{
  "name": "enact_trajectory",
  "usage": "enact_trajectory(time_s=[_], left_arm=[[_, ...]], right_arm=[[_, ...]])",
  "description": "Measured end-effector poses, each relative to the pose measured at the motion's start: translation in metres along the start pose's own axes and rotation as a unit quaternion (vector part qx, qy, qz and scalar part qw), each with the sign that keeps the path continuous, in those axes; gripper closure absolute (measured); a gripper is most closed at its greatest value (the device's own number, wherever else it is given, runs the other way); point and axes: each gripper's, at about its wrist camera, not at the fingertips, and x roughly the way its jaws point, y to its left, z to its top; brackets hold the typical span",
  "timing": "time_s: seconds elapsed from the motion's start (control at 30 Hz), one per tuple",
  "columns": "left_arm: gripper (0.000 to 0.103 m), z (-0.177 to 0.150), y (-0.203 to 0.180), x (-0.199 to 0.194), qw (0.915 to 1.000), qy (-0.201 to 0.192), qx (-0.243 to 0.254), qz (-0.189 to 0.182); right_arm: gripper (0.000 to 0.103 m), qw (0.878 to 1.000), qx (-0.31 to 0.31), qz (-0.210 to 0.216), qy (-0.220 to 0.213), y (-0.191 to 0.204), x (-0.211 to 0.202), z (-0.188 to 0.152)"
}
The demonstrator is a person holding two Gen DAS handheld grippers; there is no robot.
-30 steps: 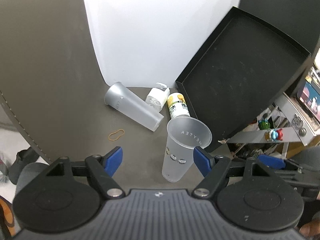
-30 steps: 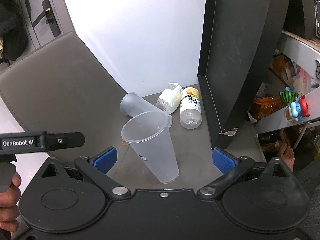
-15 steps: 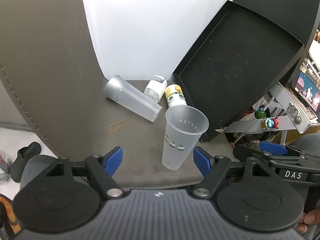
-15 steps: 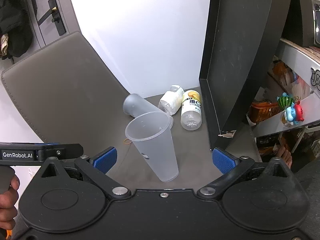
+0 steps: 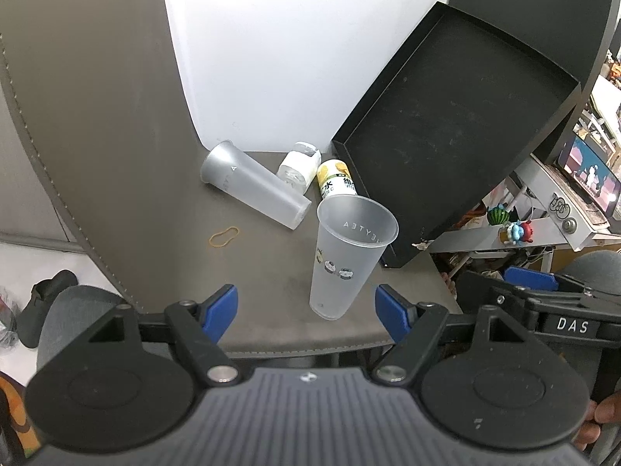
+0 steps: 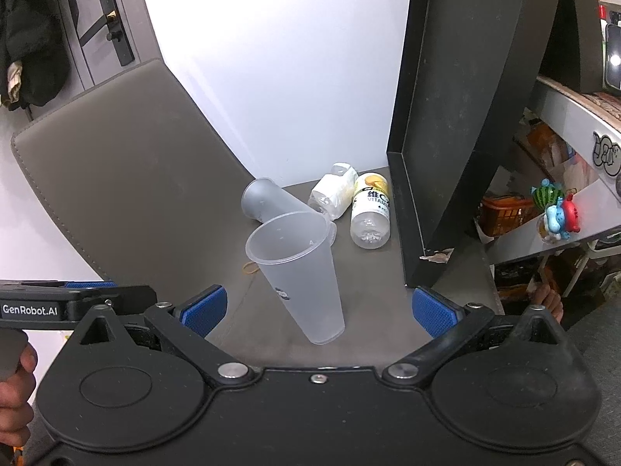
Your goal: Flip cup upright
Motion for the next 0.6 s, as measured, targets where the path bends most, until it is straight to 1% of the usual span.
enact_trajectory(time_s=[0.33,0.6], left_arm=[[0.026,-0.0037,0.0013,-0.0005,1.0000,0.005,0.002,-0.005],[0.026,-0.0051,0.0022,0.0021,0.9998,0.017,-0.002,-0.006]], right_arm=[[0.000,1.000,-0.019,0.000,-0.002,0.0082,-0.0032,-0.0031],[0.000,1.000,-0.015,0.004,0.007,0.0078,-0.0016,-0.0025]])
